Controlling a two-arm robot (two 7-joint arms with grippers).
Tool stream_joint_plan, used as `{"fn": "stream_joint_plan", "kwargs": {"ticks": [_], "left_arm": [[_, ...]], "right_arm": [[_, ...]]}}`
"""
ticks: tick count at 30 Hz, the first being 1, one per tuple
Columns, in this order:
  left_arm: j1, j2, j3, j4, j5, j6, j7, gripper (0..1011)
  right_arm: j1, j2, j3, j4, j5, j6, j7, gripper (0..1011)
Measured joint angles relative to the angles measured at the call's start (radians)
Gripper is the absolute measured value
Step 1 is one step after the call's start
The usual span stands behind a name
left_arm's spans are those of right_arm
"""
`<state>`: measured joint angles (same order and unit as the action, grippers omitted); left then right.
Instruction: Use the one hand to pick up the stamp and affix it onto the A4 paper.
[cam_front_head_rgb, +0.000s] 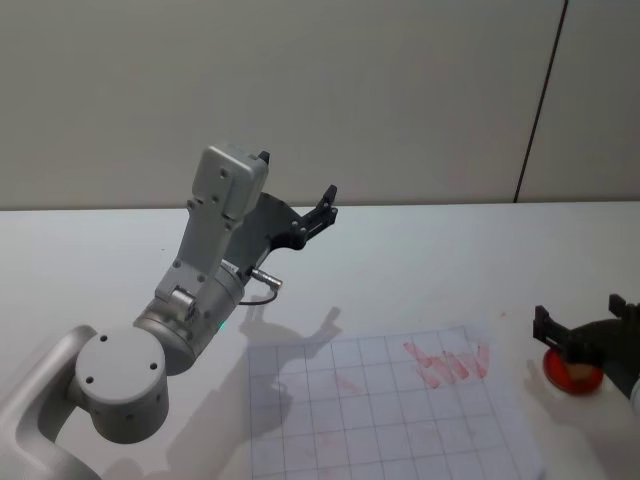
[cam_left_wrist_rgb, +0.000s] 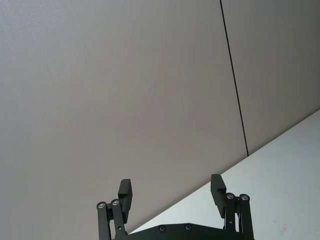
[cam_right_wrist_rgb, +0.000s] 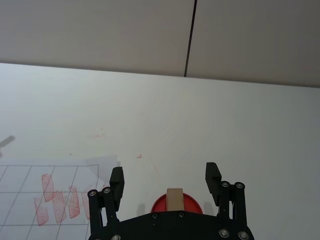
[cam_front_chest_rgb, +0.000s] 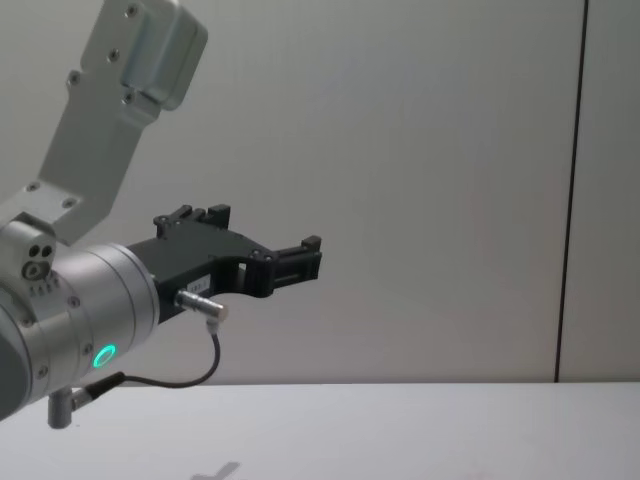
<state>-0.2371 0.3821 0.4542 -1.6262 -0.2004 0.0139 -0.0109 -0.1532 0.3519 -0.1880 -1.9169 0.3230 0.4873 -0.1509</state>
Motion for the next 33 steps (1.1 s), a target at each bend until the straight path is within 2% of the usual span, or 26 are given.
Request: {"fn": "stream_joint_plan", "kwargs": {"ticks": [12, 14, 23, 27, 31, 32, 33], "left_arm": [[0.000, 0.000, 0.000, 0.000, 0.000, 0.000, 0.000, 1001], [0.000, 0.000, 0.000, 0.000, 0.000, 0.000, 0.000, 1002], [0.000, 0.000, 0.000, 0.000, 0.000, 0.000, 0.000, 1001], [0.000, 0.000, 0.000, 0.000, 0.000, 0.000, 0.000, 1001], [0.000, 0.000, 0.000, 0.000, 0.000, 0.000, 0.000, 1001], [0.000, 0.000, 0.000, 0.000, 0.000, 0.000, 0.000, 1001], [0.000, 0.000, 0.000, 0.000, 0.000, 0.000, 0.000, 1002]], "right_arm": [[-0.007, -0.003, 0.010, 0.042, 0.012, 0.021, 0.012, 1001], [-0.009, -0.002, 0.013, 0.048, 0.013, 0.023, 0.013, 974], [-0.017, -0.001, 0.021, 0.068, 0.018, 0.029, 0.022, 755], [-0.021, 0.000, 0.024, 0.076, 0.020, 0.029, 0.029, 597], [-0.024, 0.000, 0.028, 0.083, 0.021, 0.021, 0.037, 518], [-0.025, 0.000, 0.028, 0.083, 0.021, 0.019, 0.038, 456], [-0.026, 0.000, 0.029, 0.084, 0.021, 0.018, 0.039, 445]]}}
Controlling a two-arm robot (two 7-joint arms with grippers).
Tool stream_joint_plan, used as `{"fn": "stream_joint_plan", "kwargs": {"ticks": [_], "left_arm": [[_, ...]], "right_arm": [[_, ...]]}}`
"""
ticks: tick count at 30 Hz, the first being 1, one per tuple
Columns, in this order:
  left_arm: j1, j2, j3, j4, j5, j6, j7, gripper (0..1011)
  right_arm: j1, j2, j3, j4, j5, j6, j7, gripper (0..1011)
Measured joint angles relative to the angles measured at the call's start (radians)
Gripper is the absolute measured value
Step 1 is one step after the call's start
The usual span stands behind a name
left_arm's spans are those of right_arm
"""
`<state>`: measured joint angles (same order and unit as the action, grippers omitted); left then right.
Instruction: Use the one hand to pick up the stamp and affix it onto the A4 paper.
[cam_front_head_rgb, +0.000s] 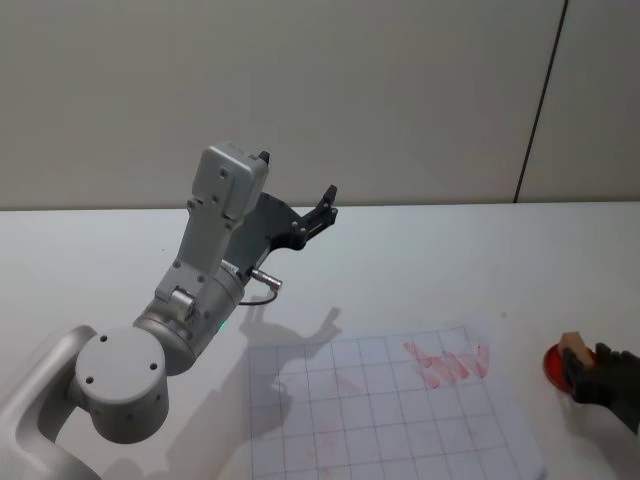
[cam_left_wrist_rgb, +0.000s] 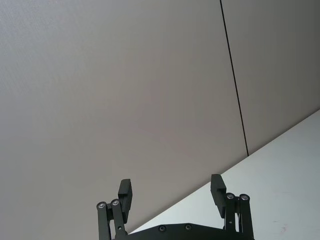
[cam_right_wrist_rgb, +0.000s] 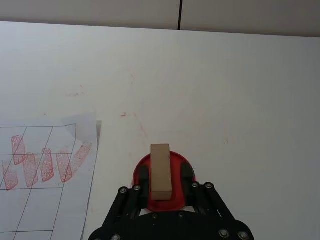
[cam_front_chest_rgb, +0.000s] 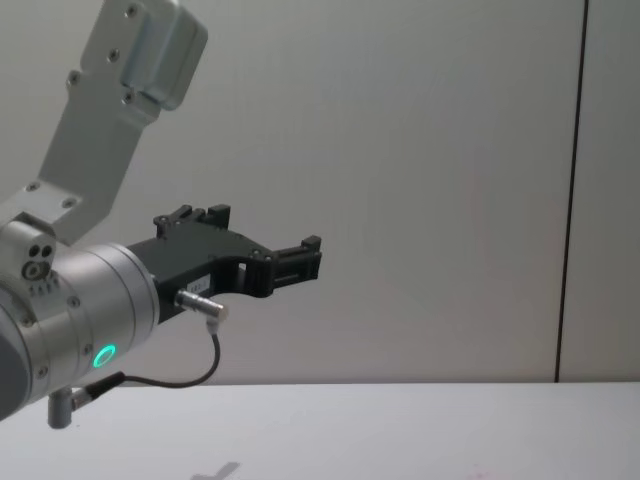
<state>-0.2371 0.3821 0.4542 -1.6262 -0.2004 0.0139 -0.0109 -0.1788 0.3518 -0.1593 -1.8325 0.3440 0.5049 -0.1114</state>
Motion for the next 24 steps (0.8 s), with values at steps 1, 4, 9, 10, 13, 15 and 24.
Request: {"fn": "stream_joint_plan", "kwargs": {"ticks": [1, 4, 9, 10, 13, 15, 24], "left_arm": [[0.000, 0.000, 0.000, 0.000, 0.000, 0.000, 0.000, 1001], [0.000, 0.000, 0.000, 0.000, 0.000, 0.000, 0.000, 1001], [0.000, 0.000, 0.000, 0.000, 0.000, 0.000, 0.000, 1001], [0.000, 0.000, 0.000, 0.000, 0.000, 0.000, 0.000, 1001], [0.000, 0.000, 0.000, 0.000, 0.000, 0.000, 0.000, 1001], [0.000, 0.000, 0.000, 0.000, 0.000, 0.000, 0.000, 1002], [0.000, 0.000, 0.000, 0.000, 0.000, 0.000, 0.000, 1001]], "right_arm": [[-0.001, 0.000, 0.001, 0.001, 0.000, -0.005, 0.003, 418], [-0.003, 0.000, 0.002, 0.003, 0.000, -0.010, 0.007, 317], [-0.006, -0.002, 0.005, 0.007, -0.002, -0.020, 0.012, 213], [-0.006, -0.003, 0.006, 0.008, -0.003, -0.020, 0.013, 213], [-0.007, -0.003, 0.007, 0.010, -0.003, -0.020, 0.013, 213], [-0.008, -0.005, 0.008, 0.014, -0.003, -0.019, 0.013, 213], [-0.005, -0.013, 0.013, 0.031, 0.006, -0.012, 0.012, 213]]}}
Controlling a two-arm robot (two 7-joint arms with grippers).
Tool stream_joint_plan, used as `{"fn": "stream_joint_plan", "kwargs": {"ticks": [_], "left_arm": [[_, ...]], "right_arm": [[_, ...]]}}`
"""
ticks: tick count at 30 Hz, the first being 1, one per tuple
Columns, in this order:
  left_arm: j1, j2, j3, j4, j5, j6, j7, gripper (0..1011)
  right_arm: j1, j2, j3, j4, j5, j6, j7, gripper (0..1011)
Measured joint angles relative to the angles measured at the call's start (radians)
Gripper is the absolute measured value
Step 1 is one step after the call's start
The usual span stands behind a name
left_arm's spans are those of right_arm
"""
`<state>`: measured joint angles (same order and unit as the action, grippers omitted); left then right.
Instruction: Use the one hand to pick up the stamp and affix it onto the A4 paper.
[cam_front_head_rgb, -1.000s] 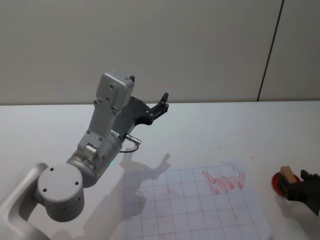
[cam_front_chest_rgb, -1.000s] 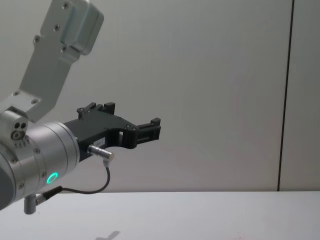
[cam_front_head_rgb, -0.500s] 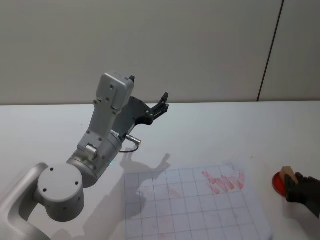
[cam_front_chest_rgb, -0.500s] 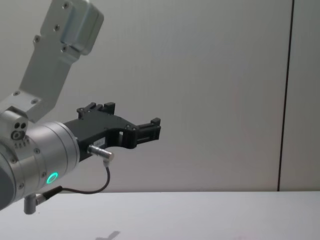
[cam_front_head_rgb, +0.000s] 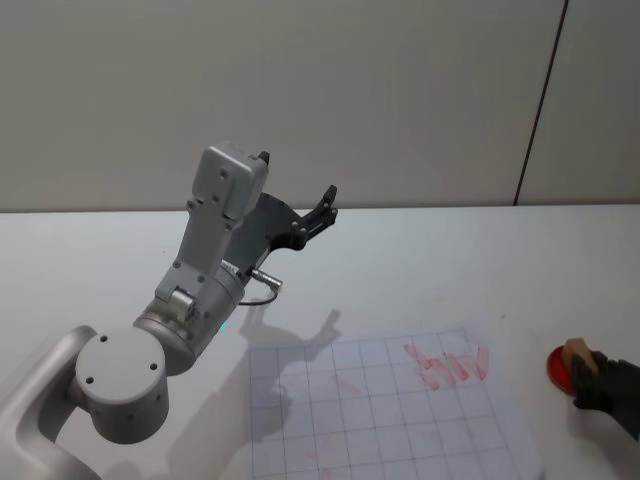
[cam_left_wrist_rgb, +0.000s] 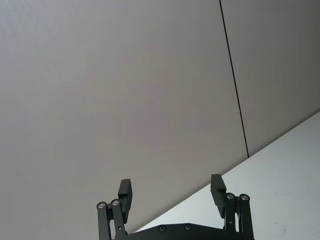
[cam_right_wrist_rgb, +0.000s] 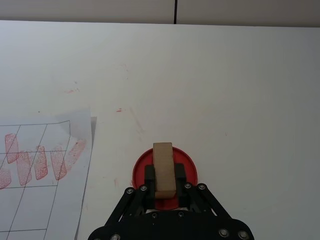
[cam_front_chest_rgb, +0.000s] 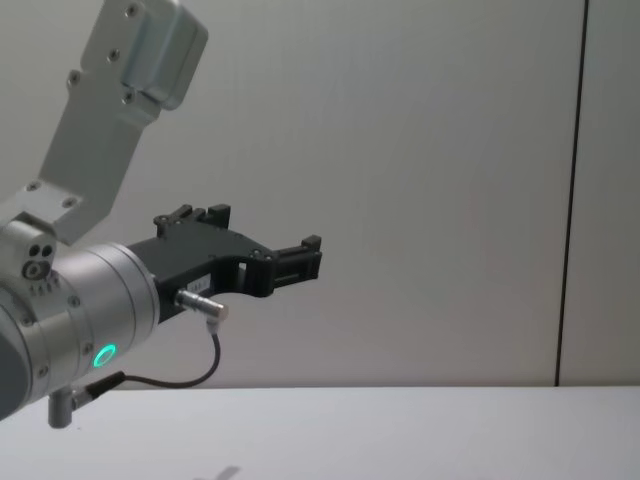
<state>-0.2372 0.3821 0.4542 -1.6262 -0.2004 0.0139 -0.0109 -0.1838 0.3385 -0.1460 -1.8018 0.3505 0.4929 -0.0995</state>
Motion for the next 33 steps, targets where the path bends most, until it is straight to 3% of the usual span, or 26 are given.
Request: {"fn": "stream_joint_plan", "kwargs": {"ticks": [16, 33], "left_arm": [[0.000, 0.000, 0.000, 0.000, 0.000, 0.000, 0.000, 1001], [0.000, 0.000, 0.000, 0.000, 0.000, 0.000, 0.000, 1001]], "right_arm": [[0.007, -0.010, 0.008, 0.008, -0.003, -0.001, 0.002, 213], [0.032, -0.009, -0.005, -0.142, -0.059, 0.001, 0.069, 213]]}}
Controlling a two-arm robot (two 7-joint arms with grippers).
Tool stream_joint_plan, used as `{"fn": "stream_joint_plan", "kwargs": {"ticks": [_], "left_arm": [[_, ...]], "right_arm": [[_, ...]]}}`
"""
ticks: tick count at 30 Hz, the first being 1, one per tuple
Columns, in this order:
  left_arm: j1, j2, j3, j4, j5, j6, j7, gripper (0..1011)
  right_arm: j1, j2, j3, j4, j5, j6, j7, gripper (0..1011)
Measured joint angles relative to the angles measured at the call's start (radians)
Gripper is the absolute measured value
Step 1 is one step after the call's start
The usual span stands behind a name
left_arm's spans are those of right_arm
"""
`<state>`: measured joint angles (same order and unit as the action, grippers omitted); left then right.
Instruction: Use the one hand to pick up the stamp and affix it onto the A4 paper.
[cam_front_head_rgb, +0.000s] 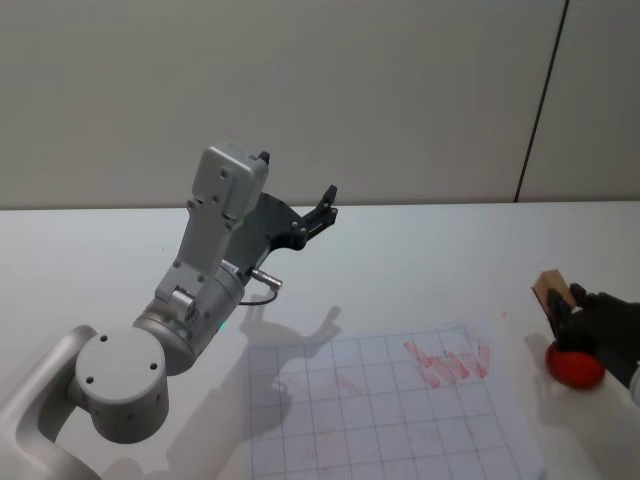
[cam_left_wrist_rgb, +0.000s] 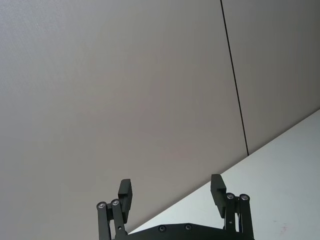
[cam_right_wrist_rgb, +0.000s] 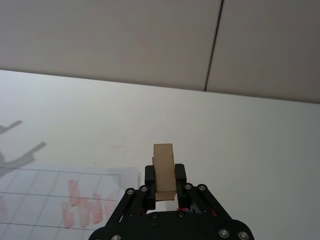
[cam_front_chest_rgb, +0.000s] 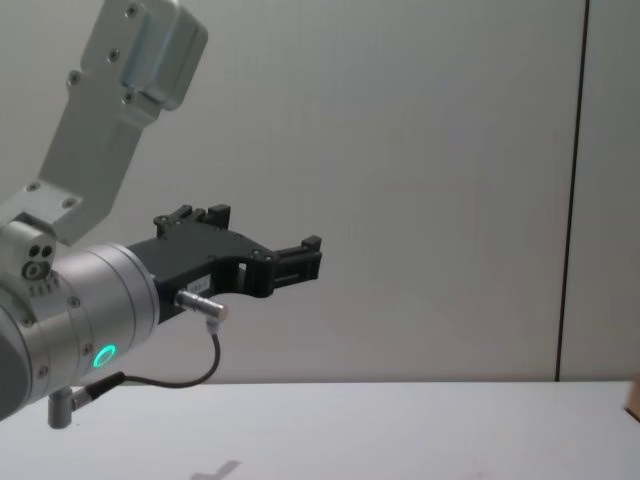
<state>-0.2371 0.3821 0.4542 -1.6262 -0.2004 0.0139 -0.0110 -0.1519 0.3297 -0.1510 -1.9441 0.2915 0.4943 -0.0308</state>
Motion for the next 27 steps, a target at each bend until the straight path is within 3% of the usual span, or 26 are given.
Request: {"fn": "stream_joint_plan", "kwargs": {"ticks": [11, 18, 27], "left_arm": [[0.000, 0.000, 0.000, 0.000, 0.000, 0.000, 0.000, 1001], [0.000, 0.000, 0.000, 0.000, 0.000, 0.000, 0.000, 1001], [0.000, 0.000, 0.000, 0.000, 0.000, 0.000, 0.000, 1002]], "right_arm": [[0.031, -0.029, -0.043, -0.035, -0.041, 0.038, 0.086, 213], [0.064, -0.060, -0.069, 0.001, -0.068, 0.059, 0.120, 213], [0.125, -0.107, -0.096, 0.106, -0.117, 0.084, 0.149, 213]]}}
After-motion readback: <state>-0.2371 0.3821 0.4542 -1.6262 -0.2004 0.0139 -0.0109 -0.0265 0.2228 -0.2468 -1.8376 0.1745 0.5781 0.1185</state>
